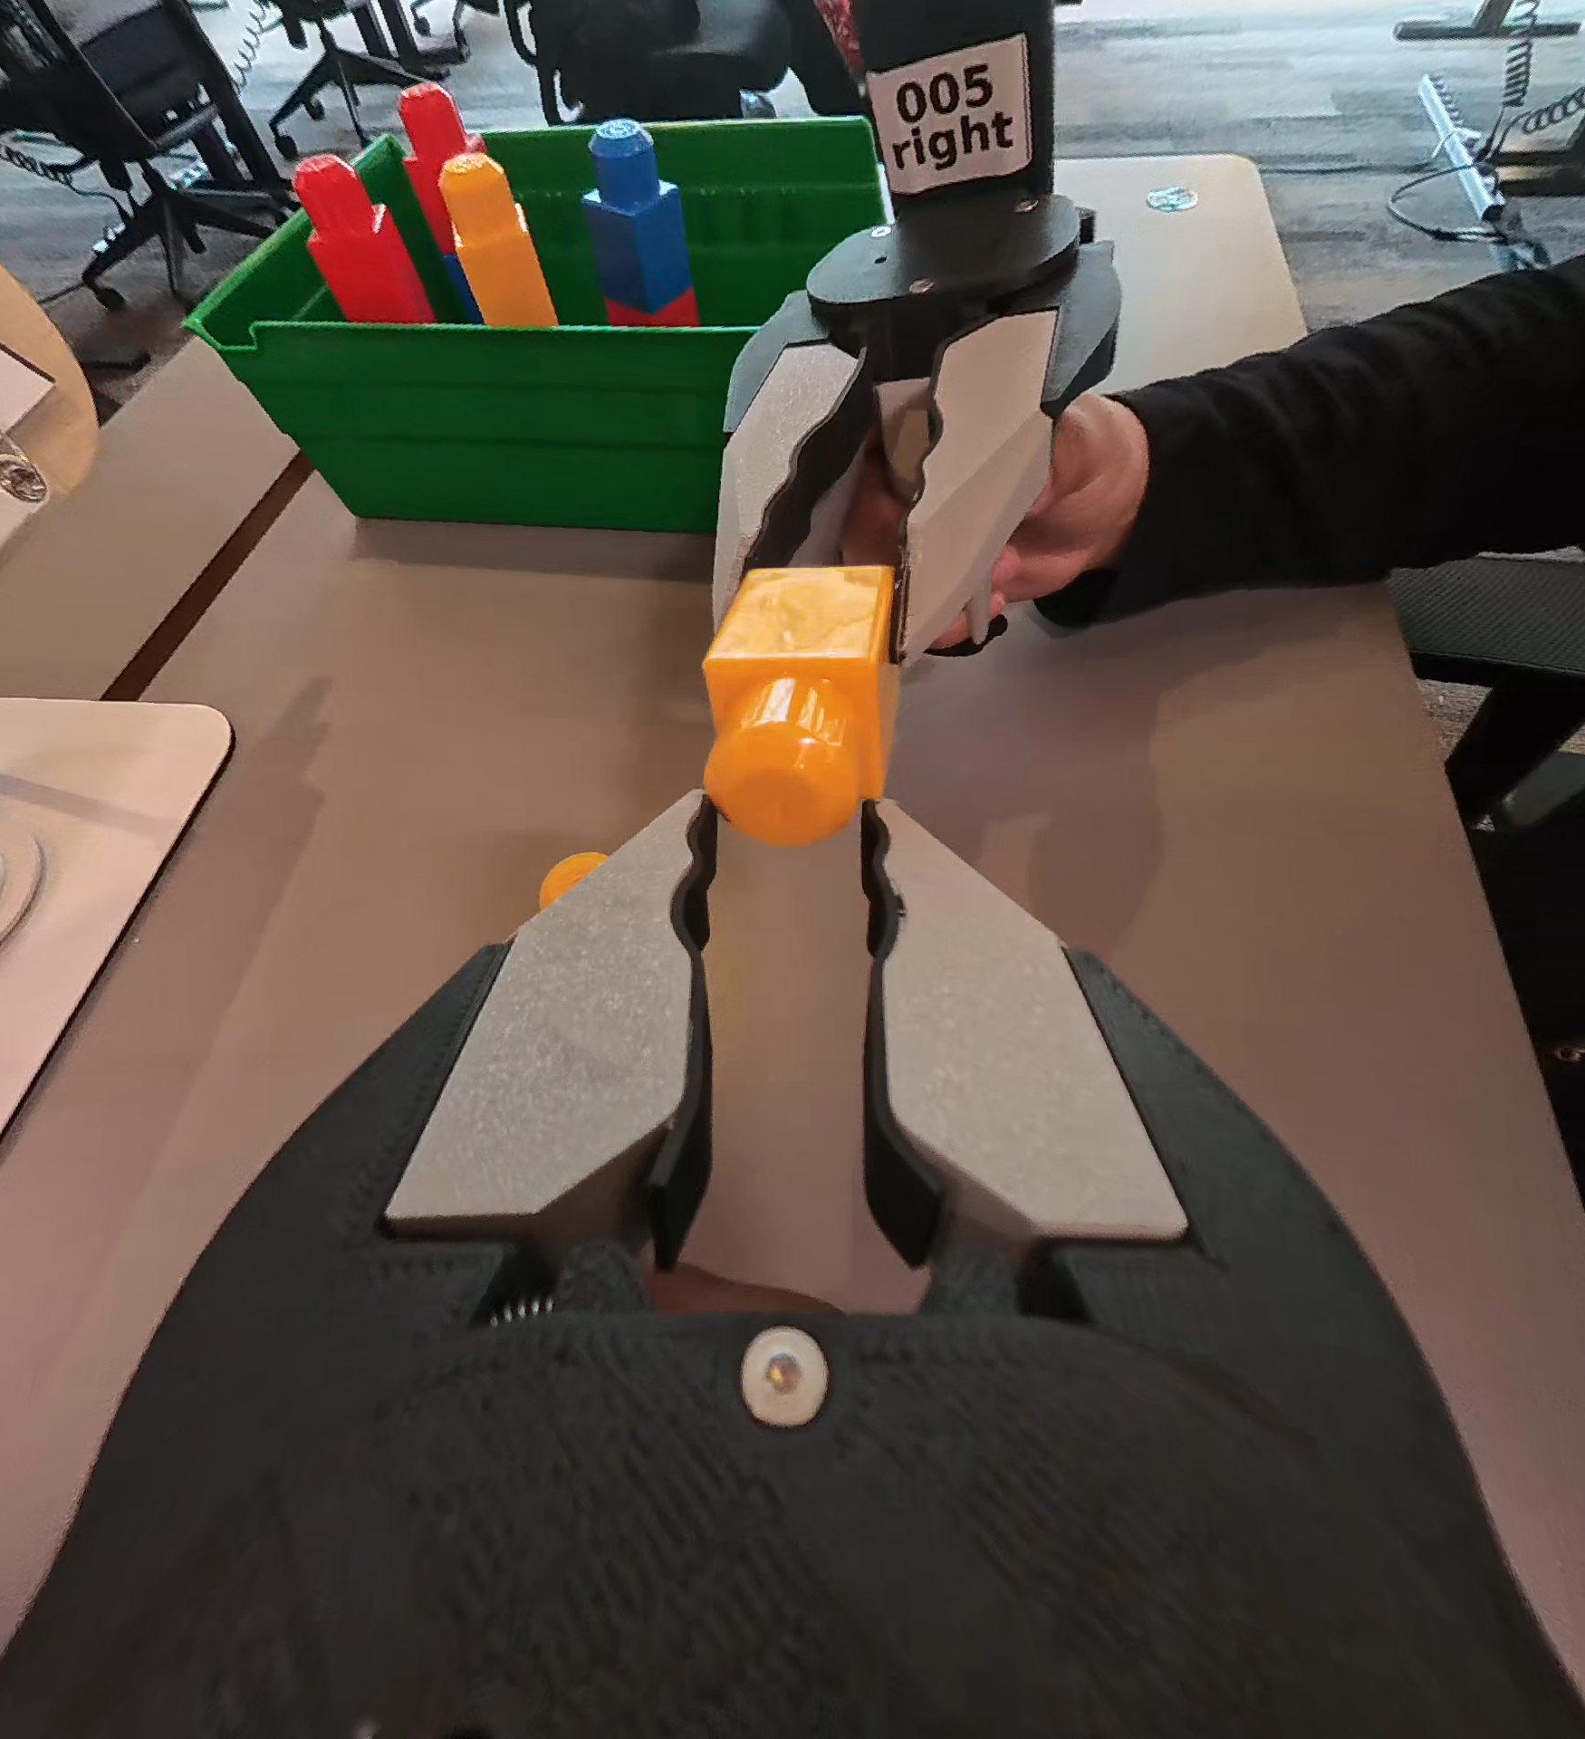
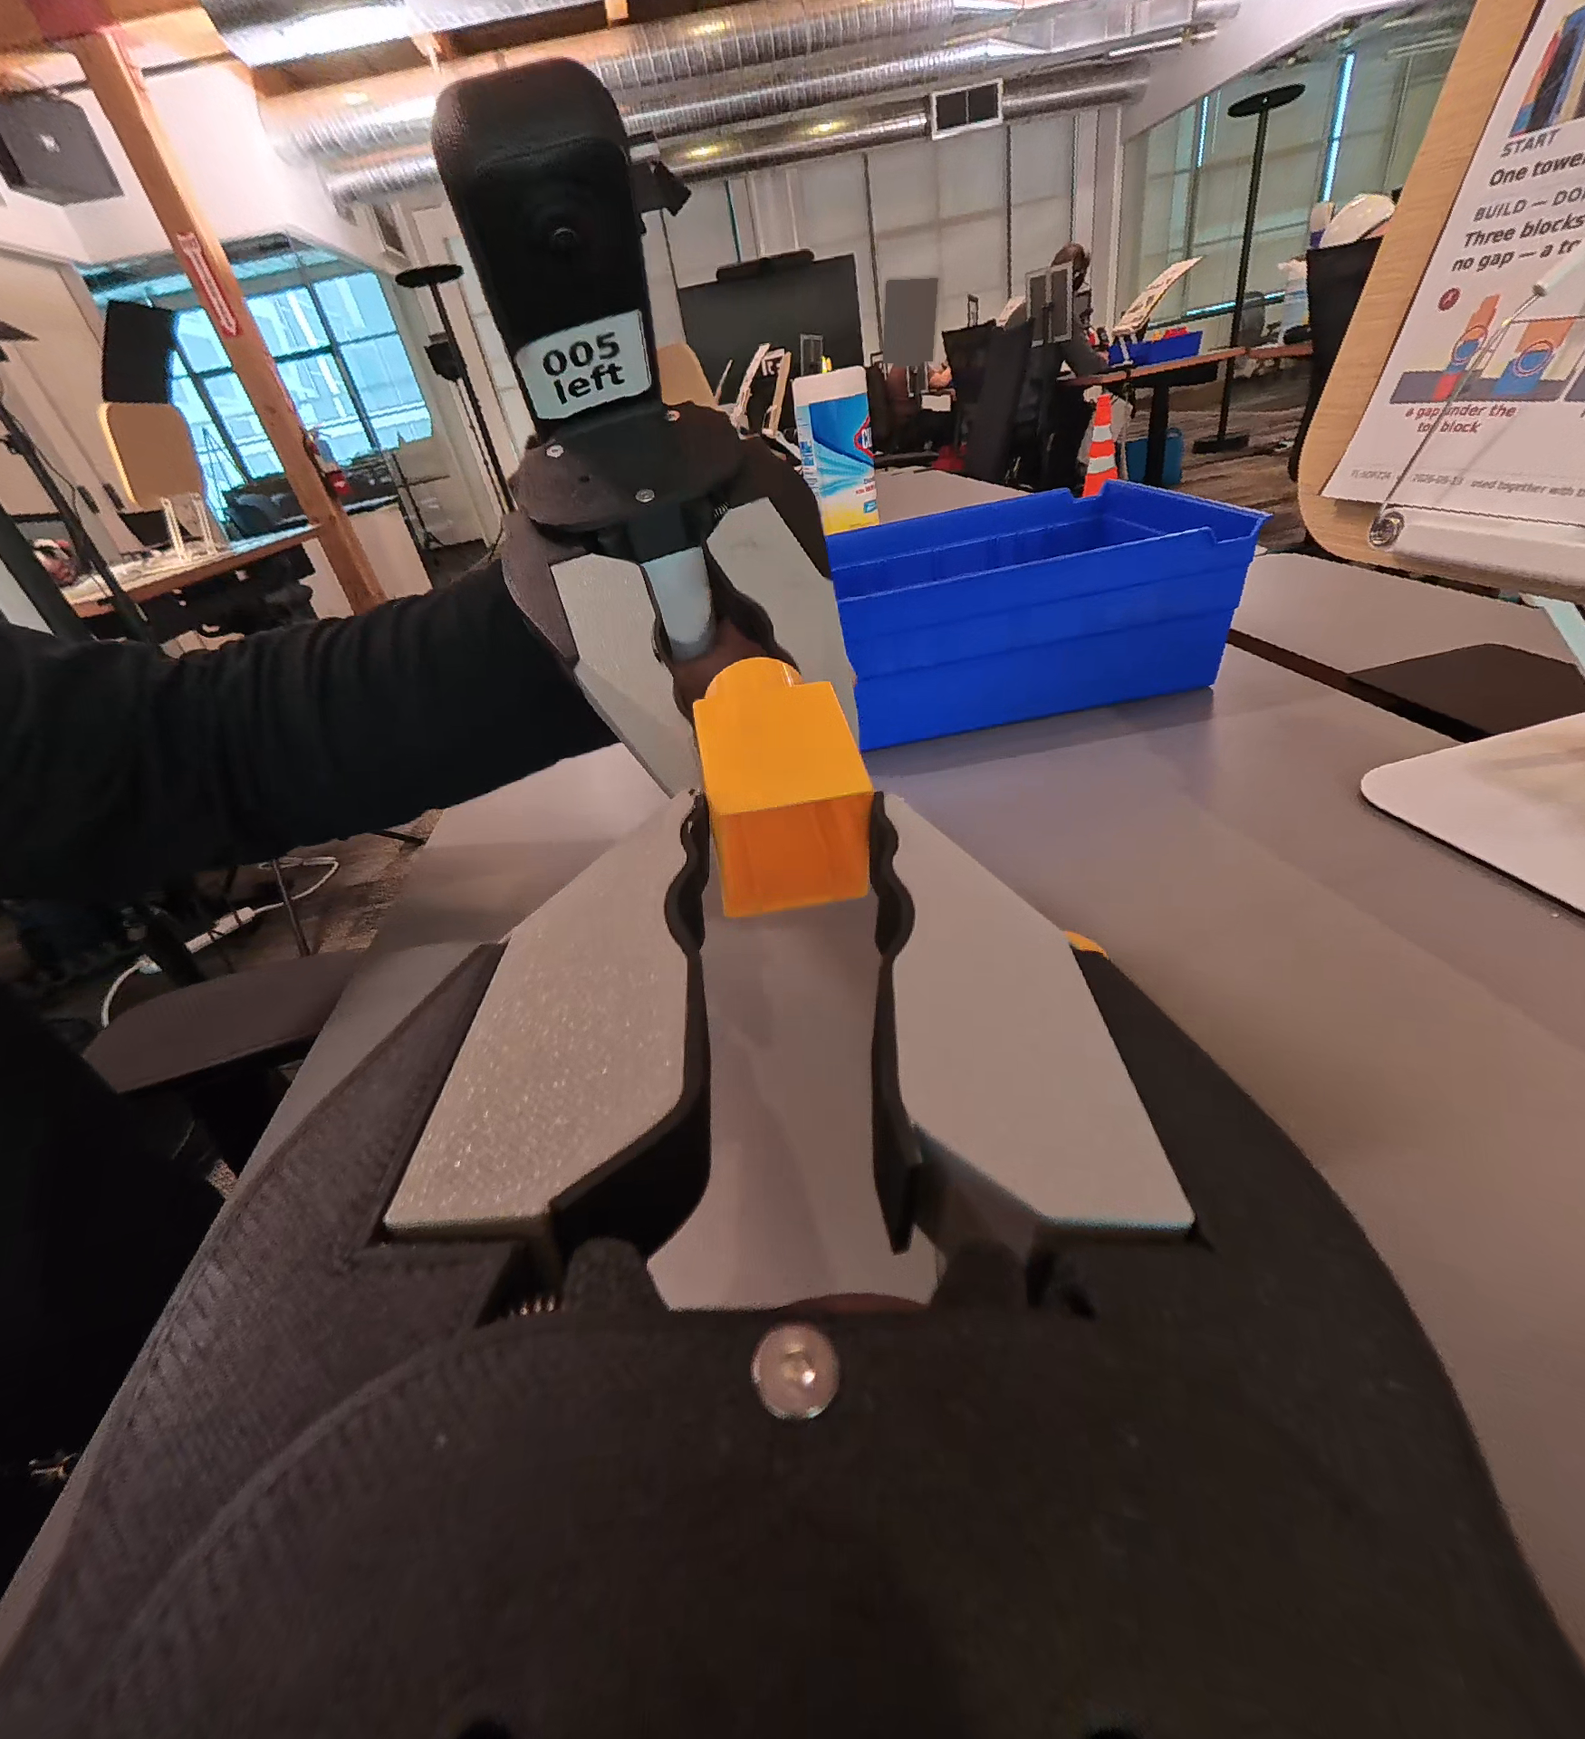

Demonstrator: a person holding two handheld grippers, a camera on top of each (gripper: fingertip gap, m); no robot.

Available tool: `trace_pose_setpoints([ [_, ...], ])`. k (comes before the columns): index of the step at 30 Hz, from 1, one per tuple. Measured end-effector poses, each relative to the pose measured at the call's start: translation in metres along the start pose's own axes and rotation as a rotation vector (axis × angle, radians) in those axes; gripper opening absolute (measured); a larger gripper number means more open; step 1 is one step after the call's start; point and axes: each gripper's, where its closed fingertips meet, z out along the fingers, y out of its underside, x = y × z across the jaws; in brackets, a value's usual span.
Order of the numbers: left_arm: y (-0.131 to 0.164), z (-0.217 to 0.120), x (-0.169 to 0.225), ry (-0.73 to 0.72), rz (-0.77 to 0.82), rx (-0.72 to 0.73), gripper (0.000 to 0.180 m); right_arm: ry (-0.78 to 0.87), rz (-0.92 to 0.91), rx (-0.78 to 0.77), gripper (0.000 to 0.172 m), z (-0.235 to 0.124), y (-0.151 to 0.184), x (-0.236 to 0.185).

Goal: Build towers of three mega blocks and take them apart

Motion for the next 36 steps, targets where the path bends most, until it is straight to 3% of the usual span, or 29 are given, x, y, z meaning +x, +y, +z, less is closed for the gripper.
trace_pose_setpoints([
  [8,-0.012,-0.004,-0.002,-0.004,-0.042,0.098,0.028,-0.02,0.05,0.046,0.031,-0.005,-0.005,0.003],
  [12,-0.016,-0.007,-0.006,0.003,-0.1,0.164,0.016,-0.016,0.051,0.074,0.031,-0.008,-0.01,0.004],
  [18,-0.021,-0.015,-0.007,0.012,-0.121,0.241,0.021,-0.011,0.035,0.044,0.031,-0.007,-0.005,0.005],
  [29,-0.035,-0.014,-0.006,0.013,-0.106,0.285,0.026,-0.03,0.046,0.029,0.031,-0.004,-0.001,0.003],
  [36,-0.039,-0.014,-0.004,0.044,-0.087,0.191,0.026,-0.057,0.046,-0.03,0.031,0.0,0.011,0.0],
])
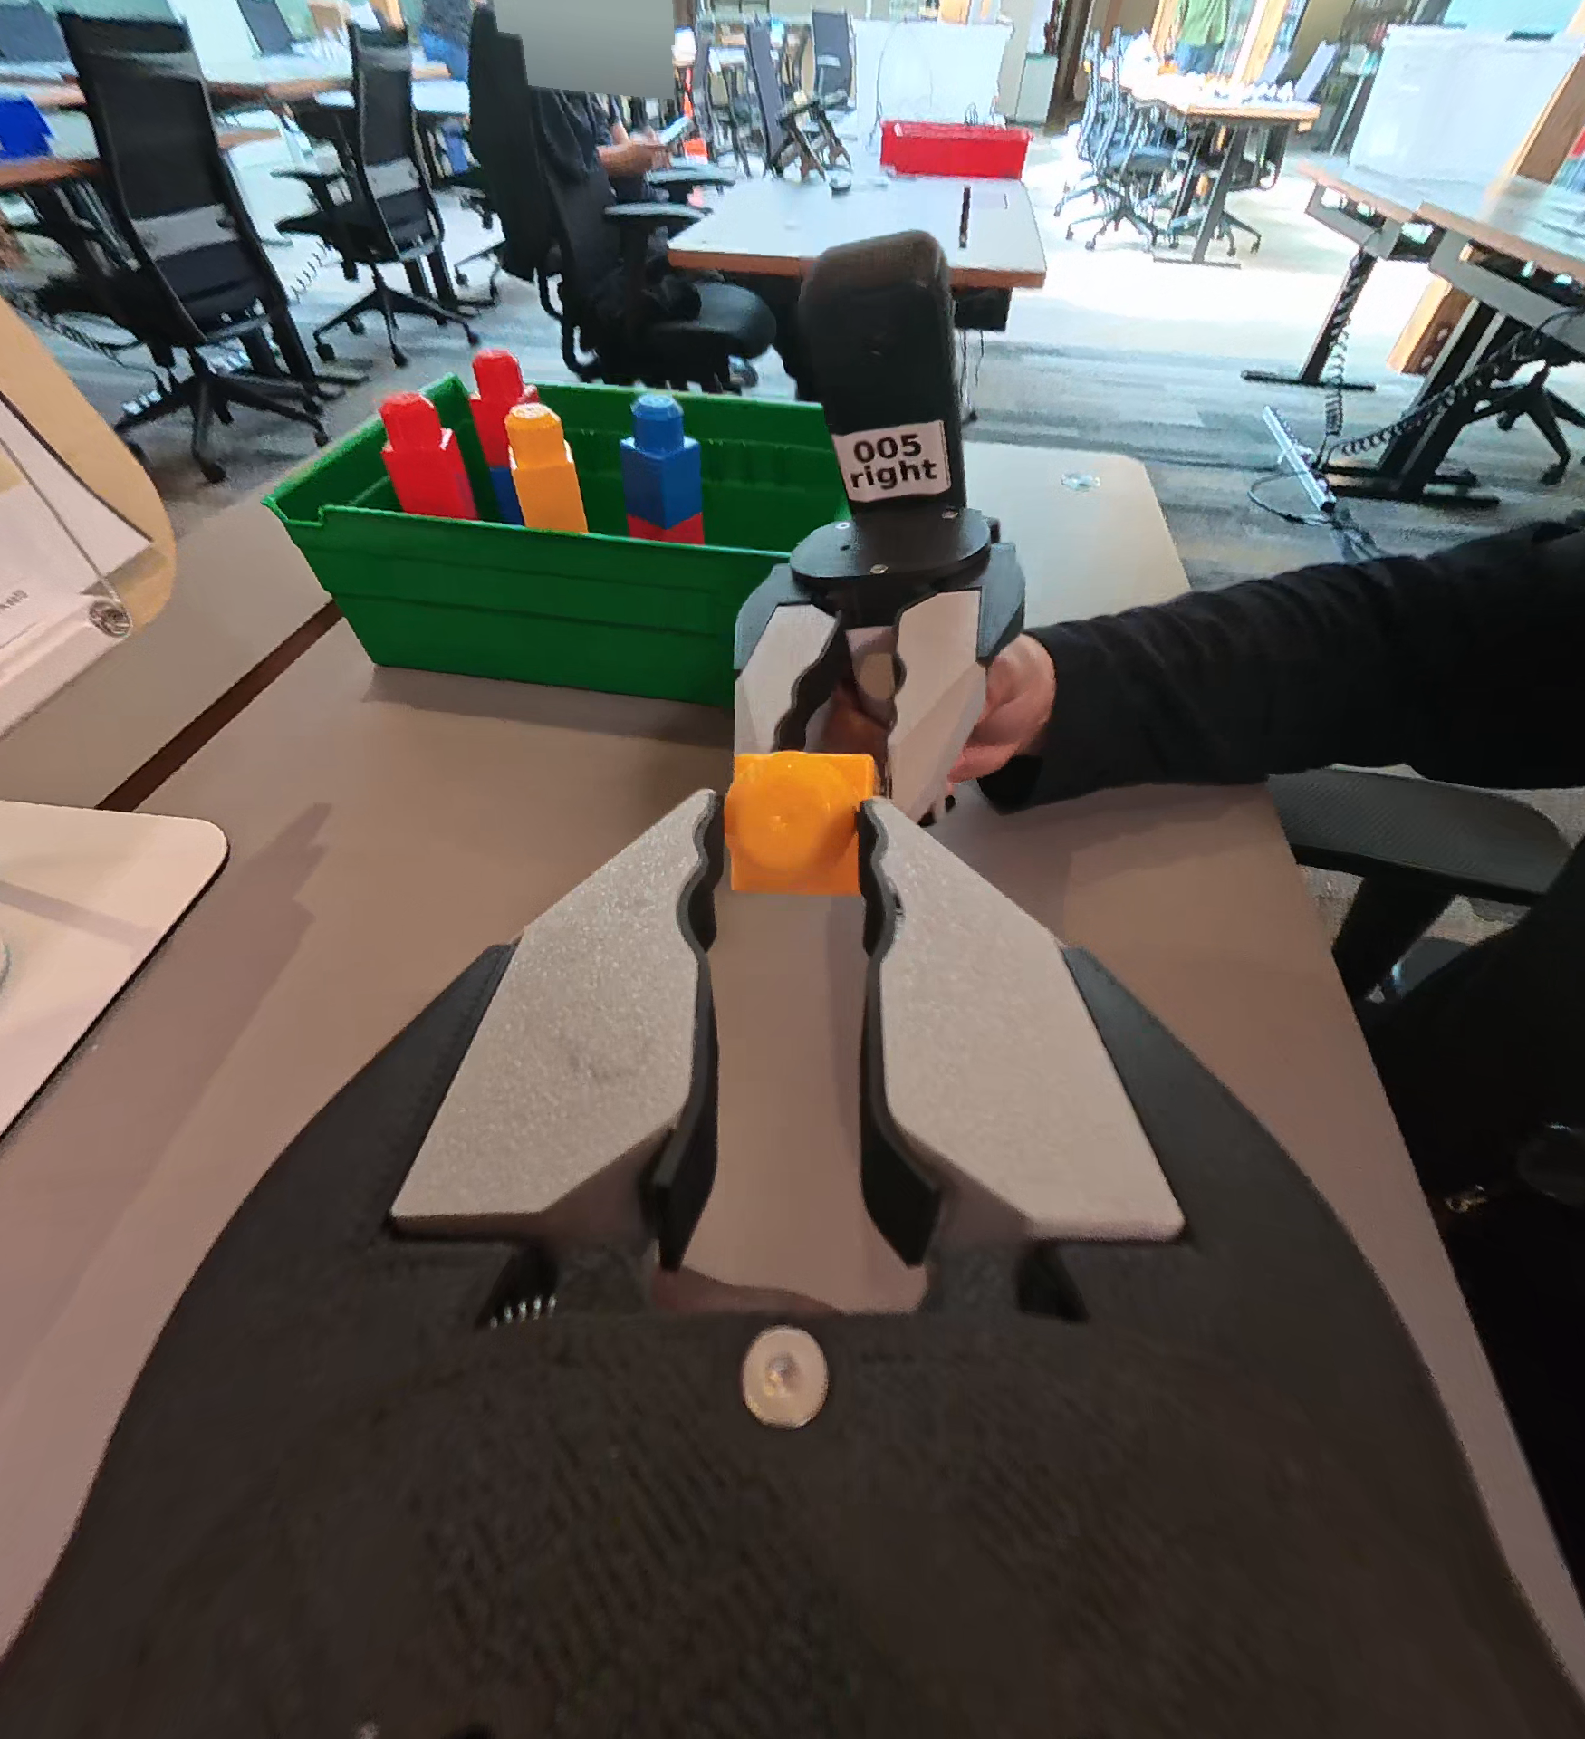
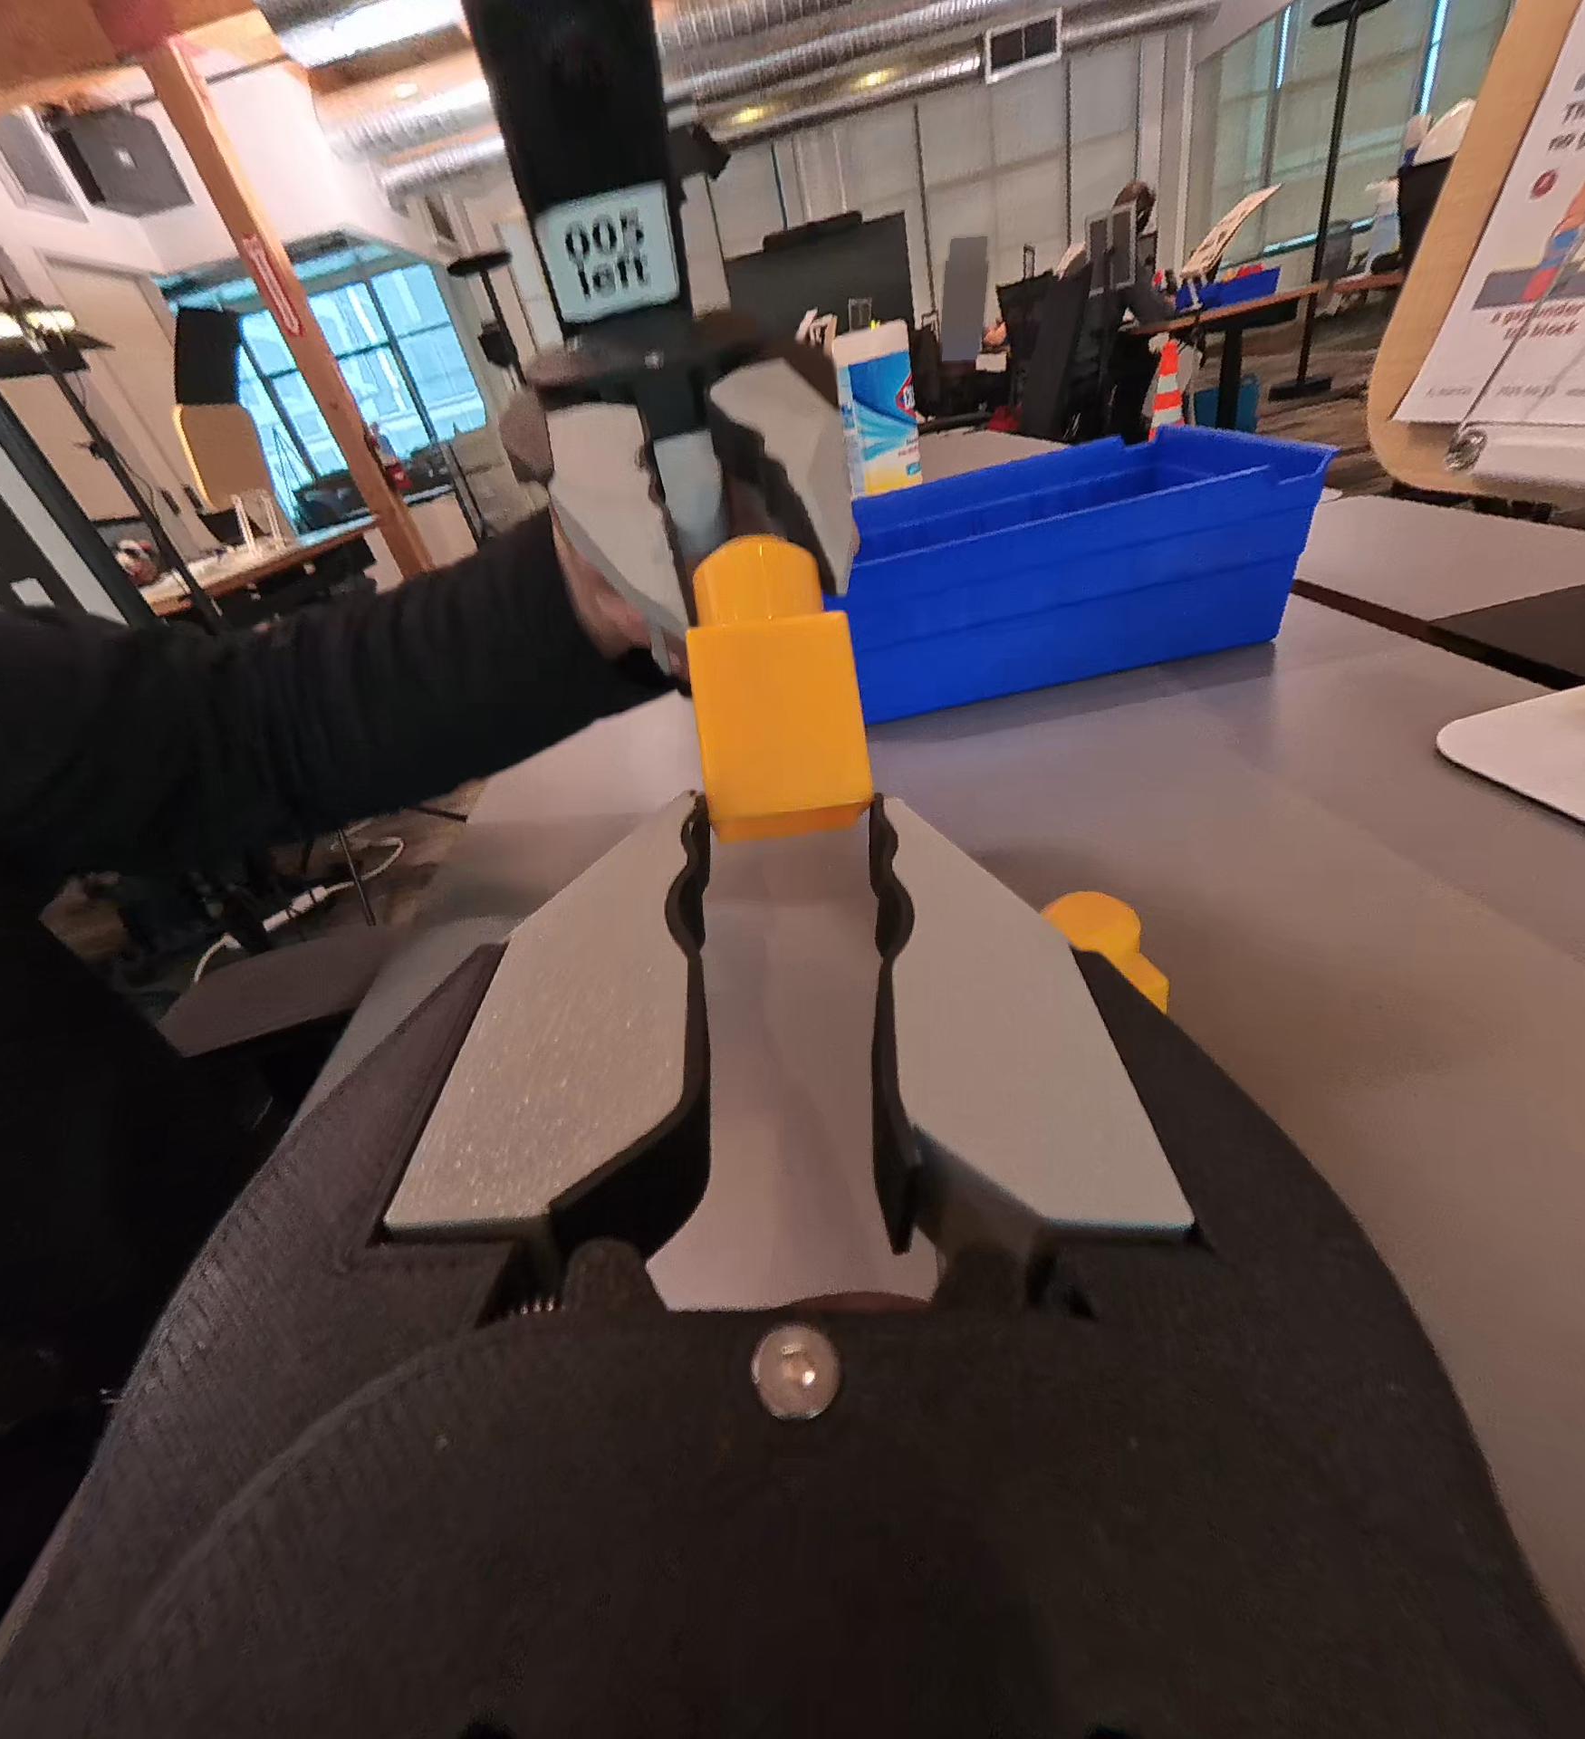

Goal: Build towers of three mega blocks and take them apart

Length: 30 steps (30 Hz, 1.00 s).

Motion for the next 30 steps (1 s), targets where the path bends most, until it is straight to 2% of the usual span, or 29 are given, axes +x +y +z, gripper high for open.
trace_pose_setpoints([
  [10,0.019,0.022,0.011,0.065,0.037,-0.325,0.026,0.035,-0.086,-0.11,0.036,0.014,0.019,-0.005],
  [16,0.024,0.031,0.015,0.09,0.073,-0.364,0.026,0.019,-0.088,-0.119,0.034,0.011,0.018,-0.006],
  [22,0.016,0.024,-0.001,0.014,0.035,-0.265,0.029,0.053,-0.057,-0.047,0.034,-0.001,0.001,0.004],
  [26,0.052,0.013,-0.039,-0.124,0.012,-0.298,0.037,0.115,-0.032,0.021,0.034,-0.013,-0.011,0.019],
  [30,0.098,0.025,-0.06,-0.157,-0.039,-0.351,0.055,0.113,-0.023,0.064,0.034,-0.016,-0.015,0.021],
])
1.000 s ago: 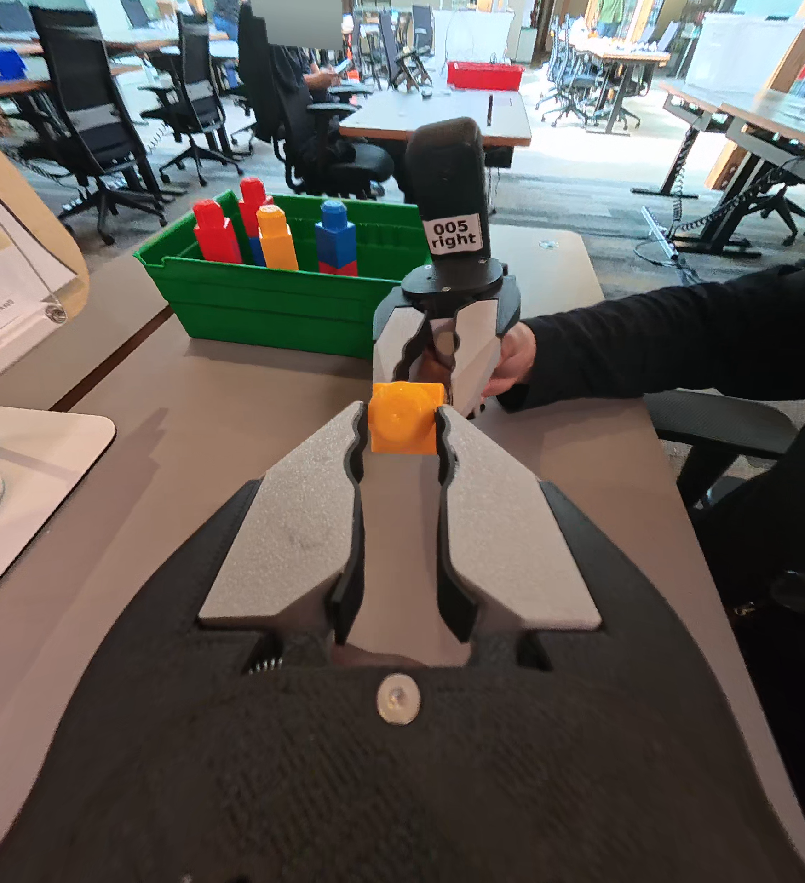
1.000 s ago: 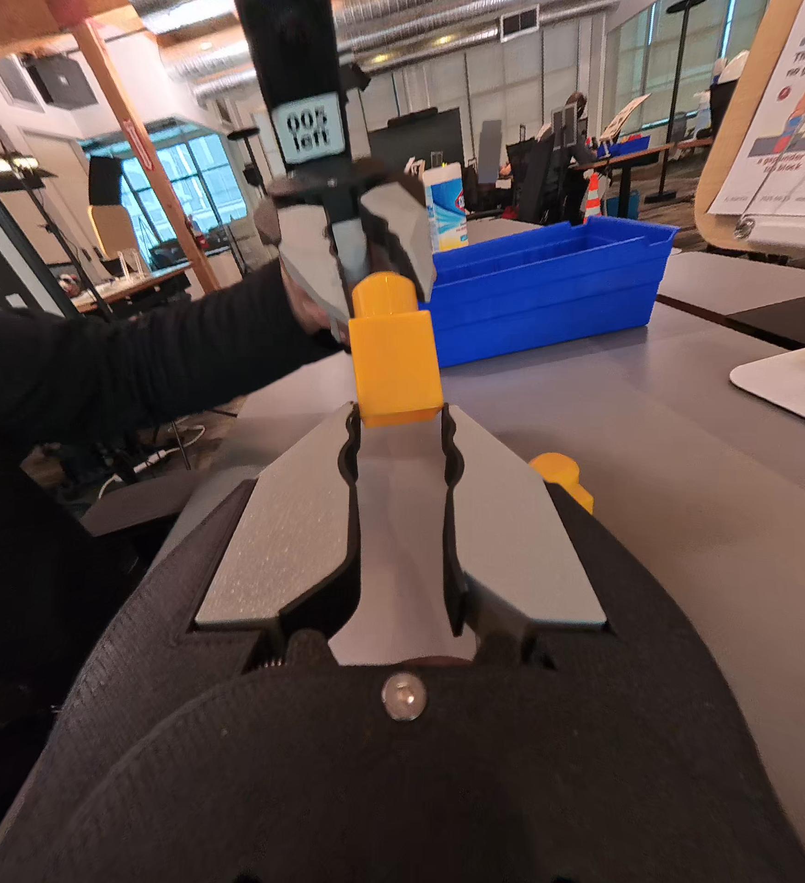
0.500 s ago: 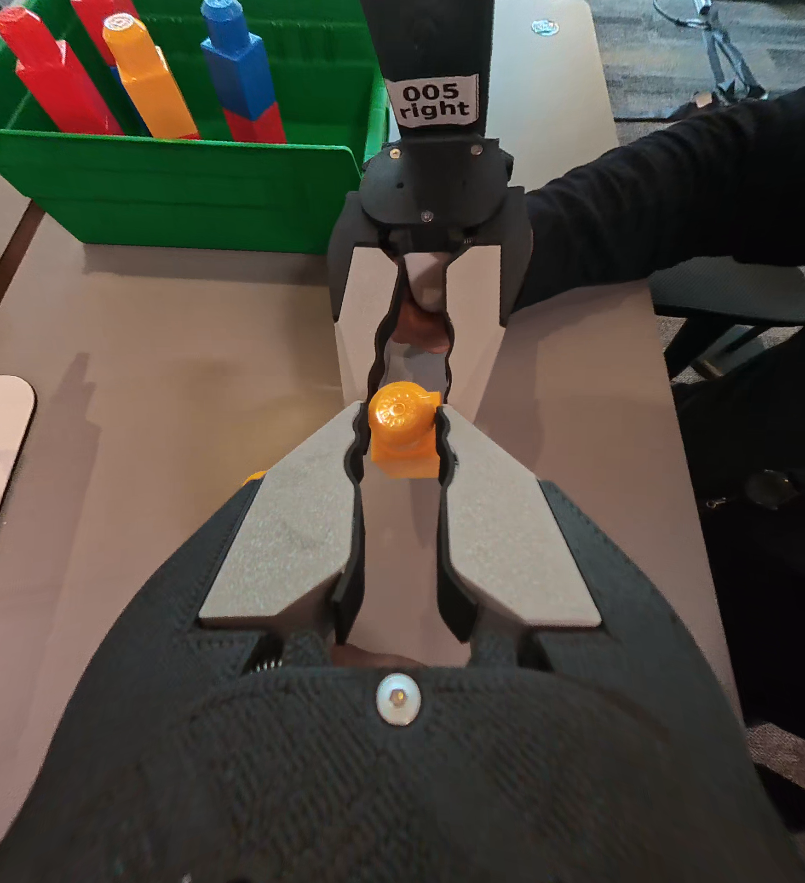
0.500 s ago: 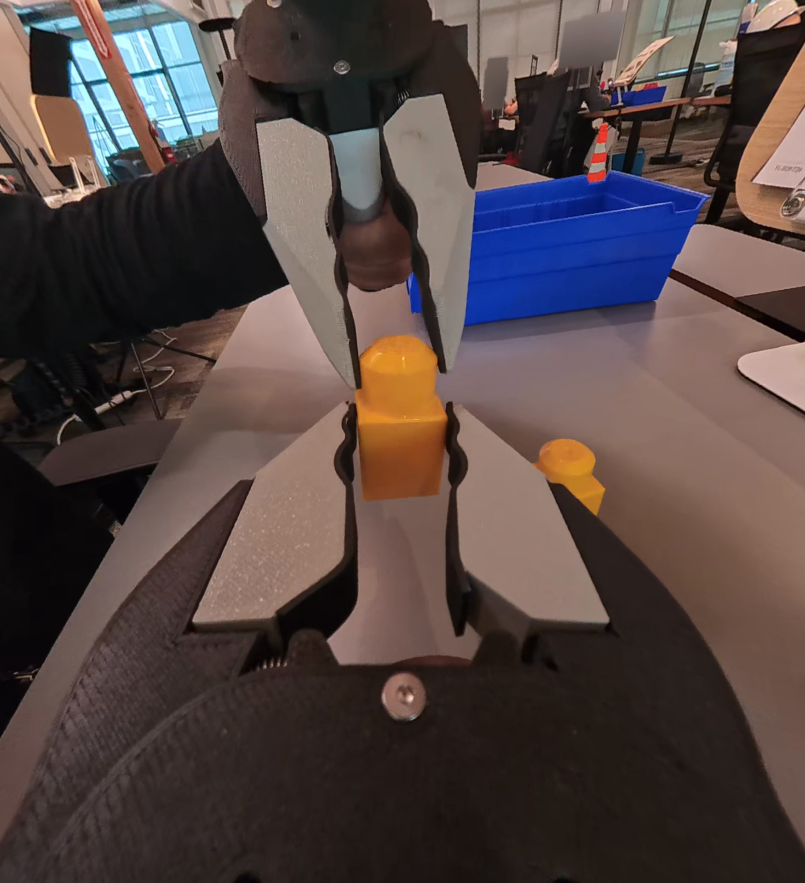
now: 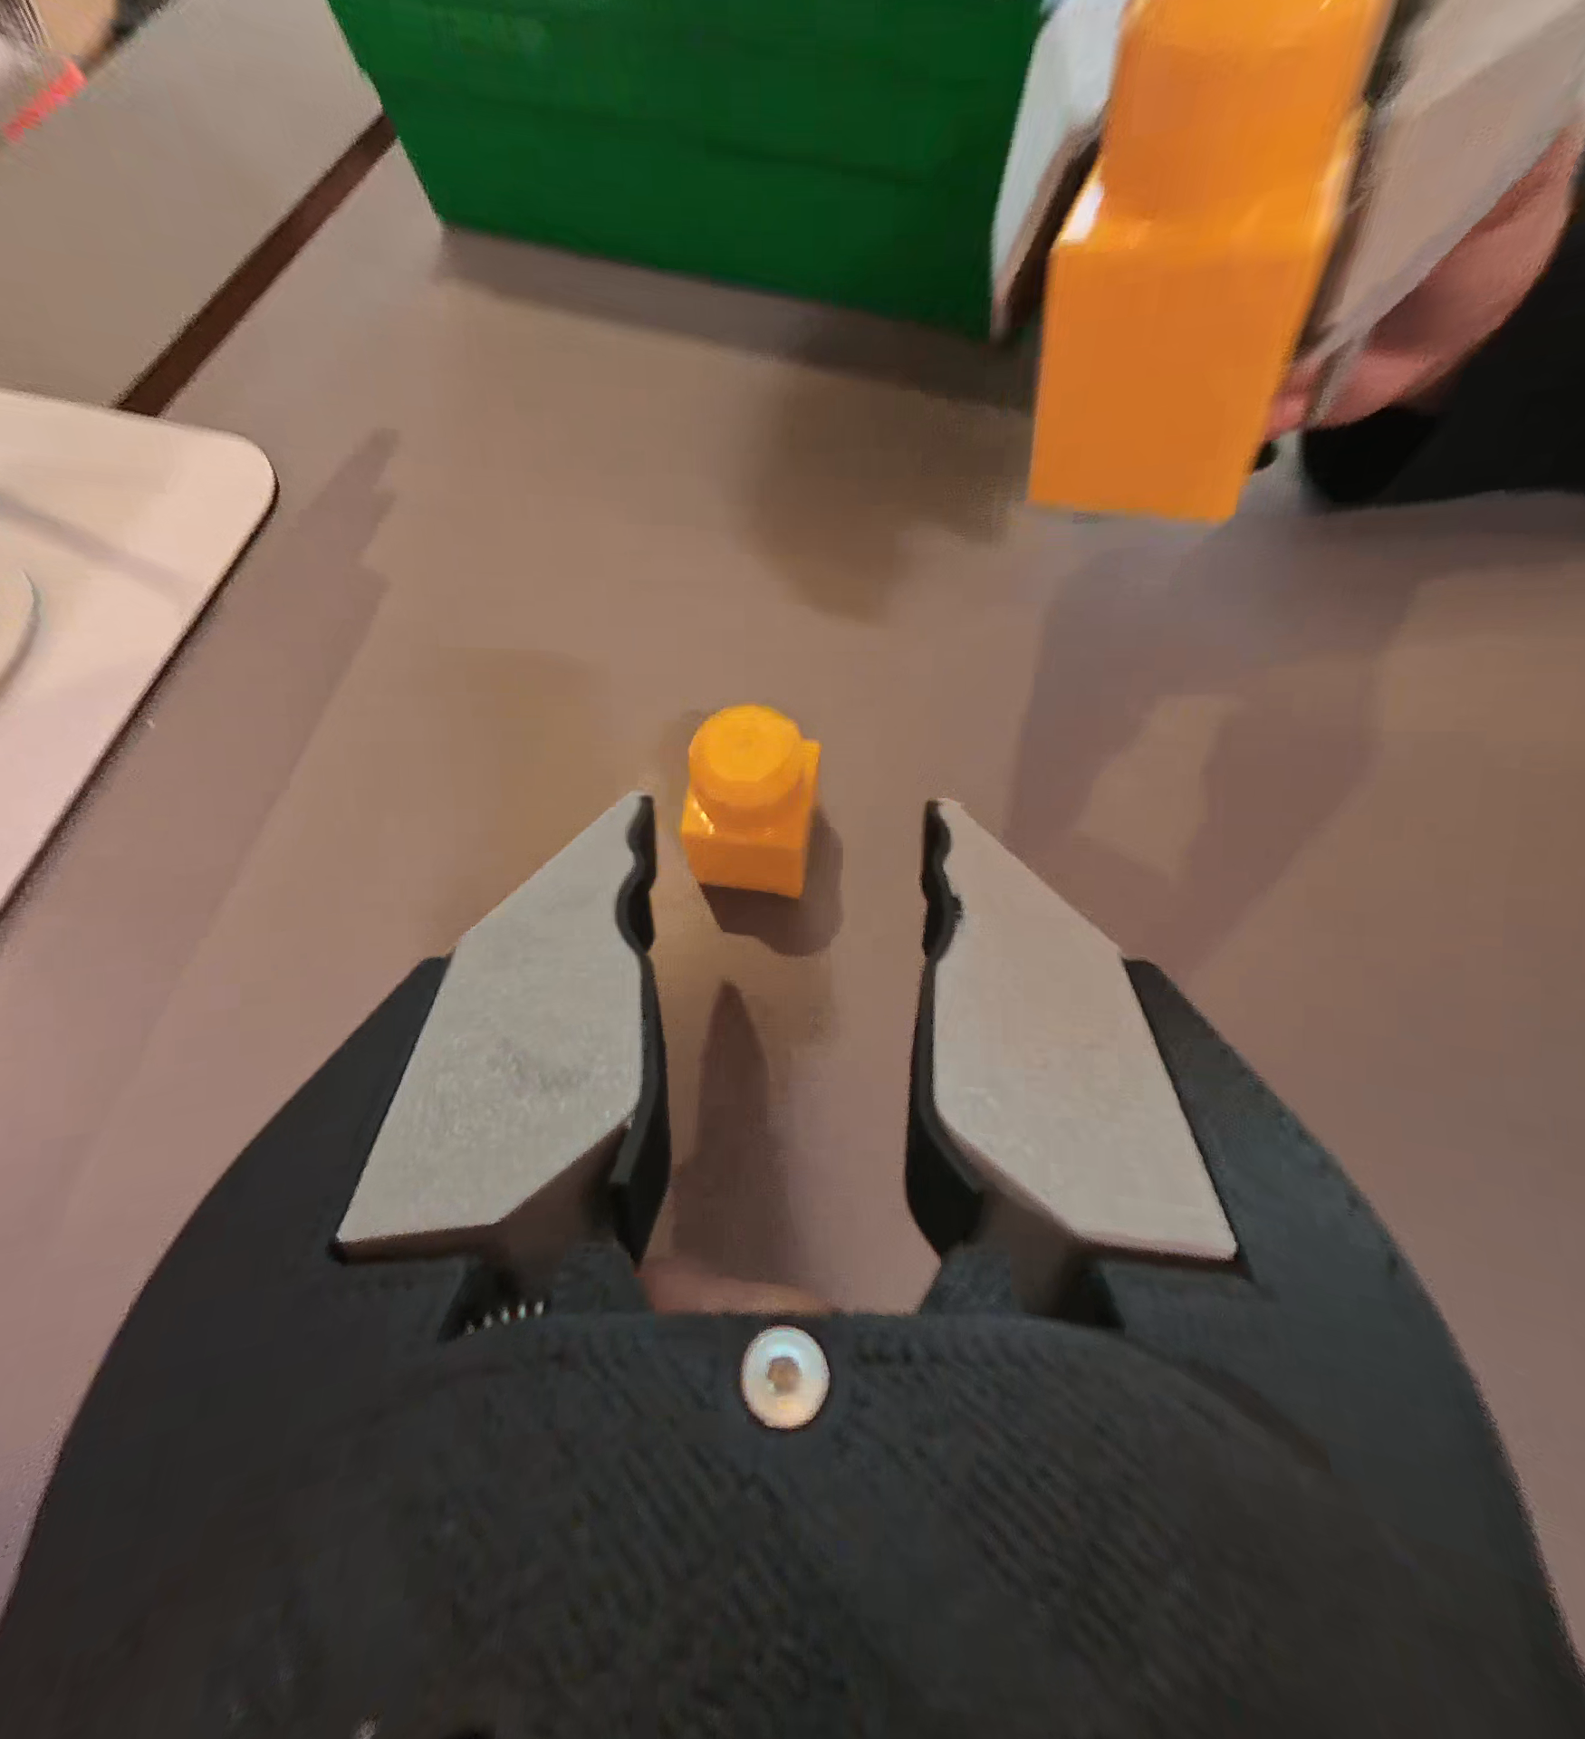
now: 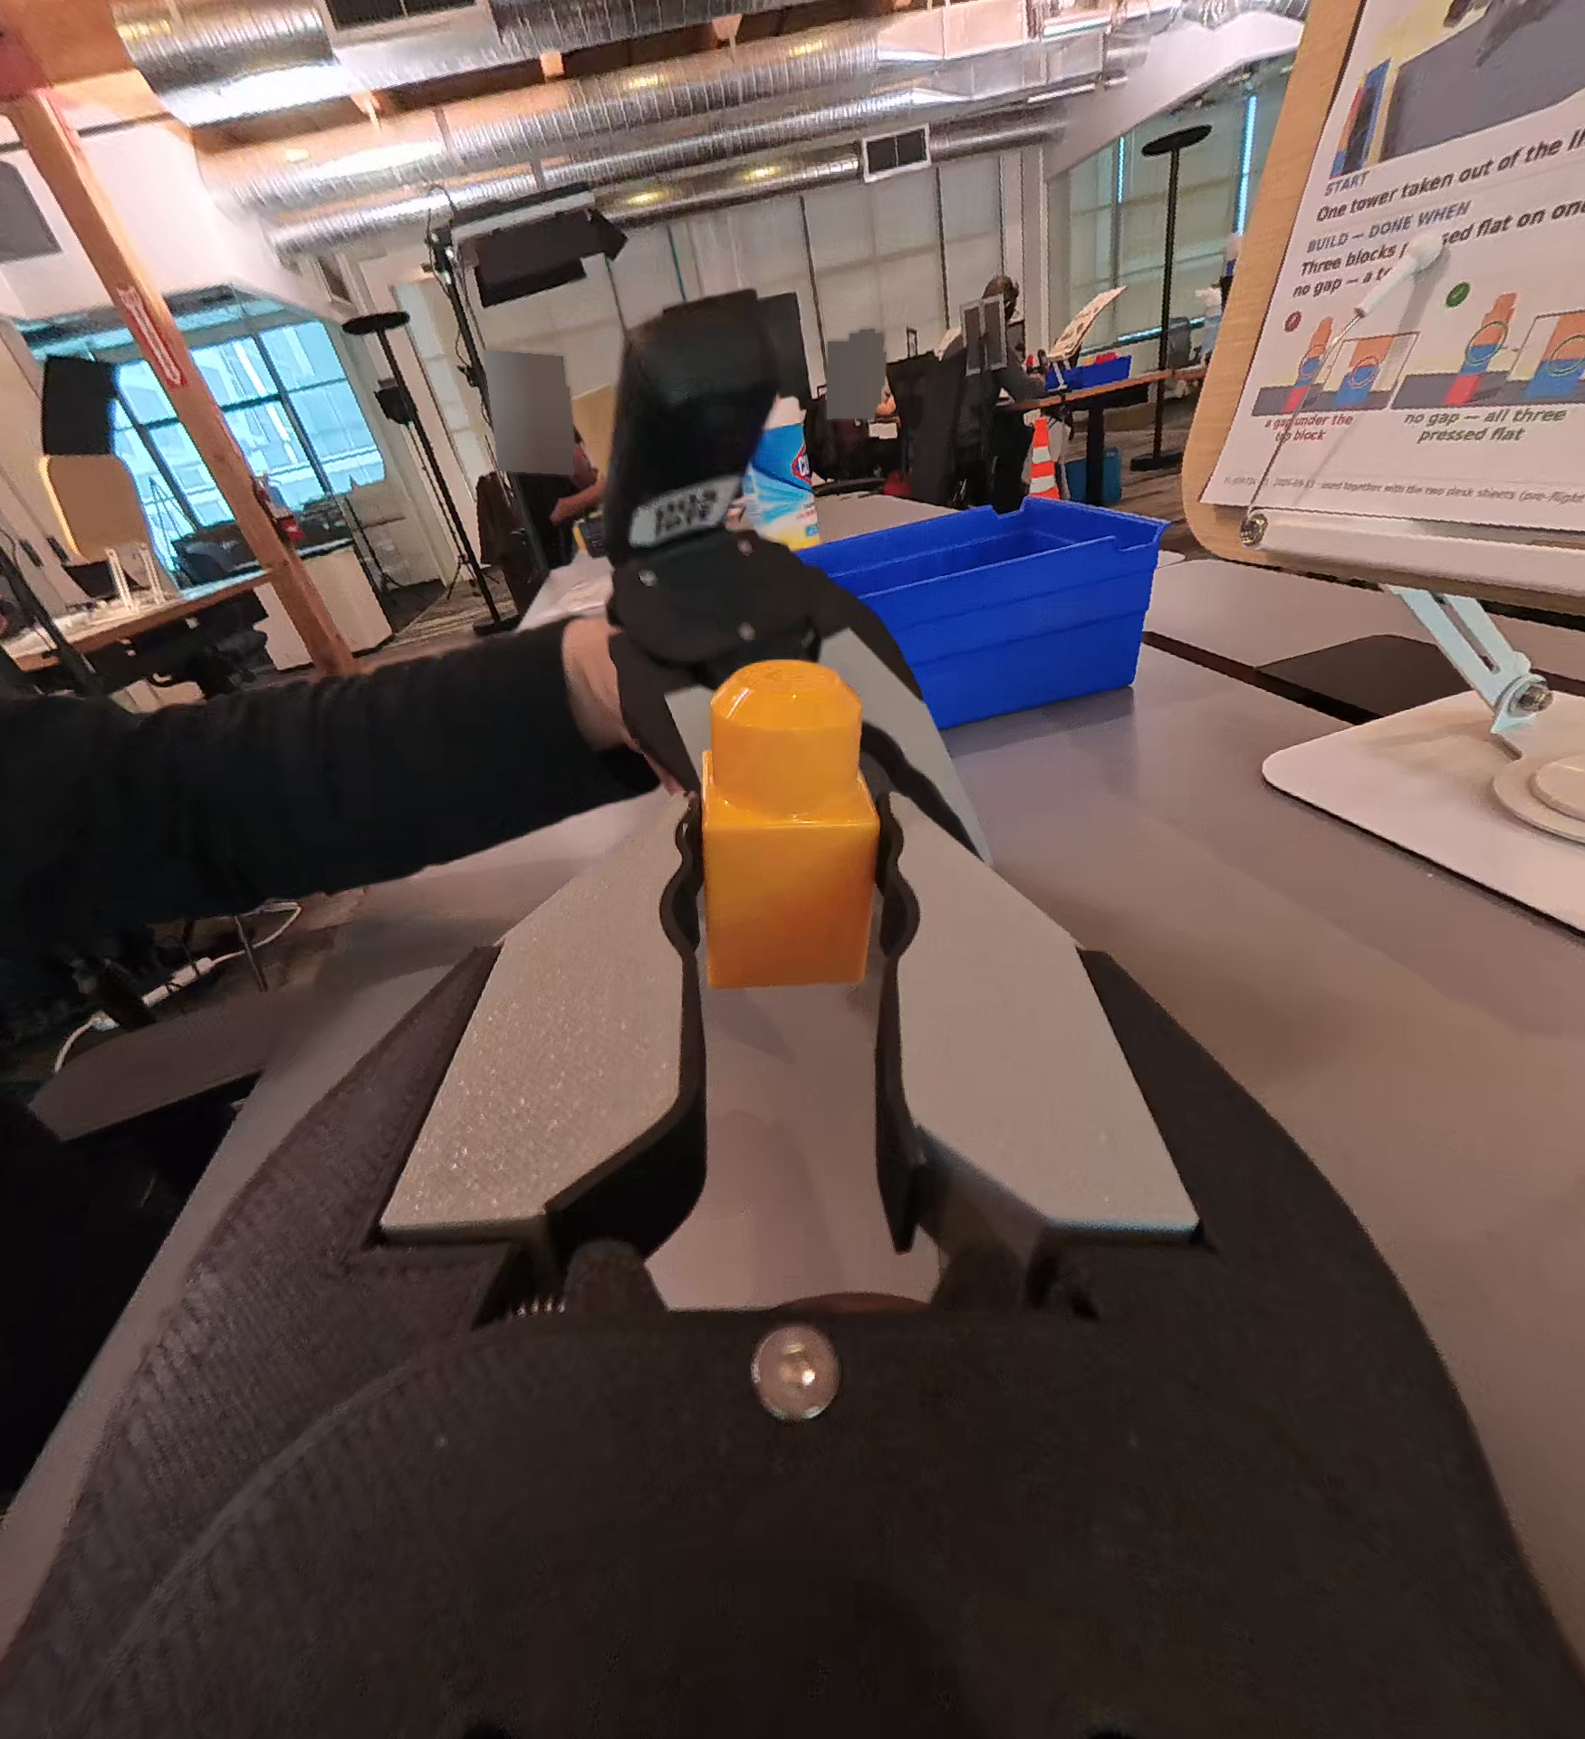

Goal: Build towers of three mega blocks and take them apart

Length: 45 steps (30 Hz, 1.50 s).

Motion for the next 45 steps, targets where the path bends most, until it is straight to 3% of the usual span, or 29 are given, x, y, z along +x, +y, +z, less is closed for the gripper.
trace_pose_setpoints([
  [5,0.021,0.035,-0.012,-0.041,0.062,-0.07,0.066,0.006,-0.063,-0.005,0.034,0.003,0.006,0.002],
  [10,0.027,0.055,-0.015,-0.052,0.147,-0.1,0.041,-0.001,-0.064,-0.018,0.033,0.004,0.01,0.003],
  [14,0.025,0.057,-0.009,-0.005,0.116,-0.076,0.036,0.009,-0.064,-0.01,0.033,0.002,0.009,0.008],
  [23,0.013,0.068,0.048,0.201,0.19,-0.051,0.036,-0.029,-0.115,-0.099,0.033,0.009,0.025,0.0],
  [29,0.001,0.057,0.064,0.303,0.178,0.034,0.036,-0.031,-0.138,-0.155,0.034,0.012,0.037,0.002],
  [39,0.001,0.058,0.061,0.28,0.166,0.018,0.035,-0.016,-0.161,-0.321,0.033,0.008,0.059,0.009],
  [45,0.016,0.066,0.057,0.244,0.19,-0.072,0.035,-0.005,-0.159,-0.422,0.033,0.008,0.076,0.014],
])
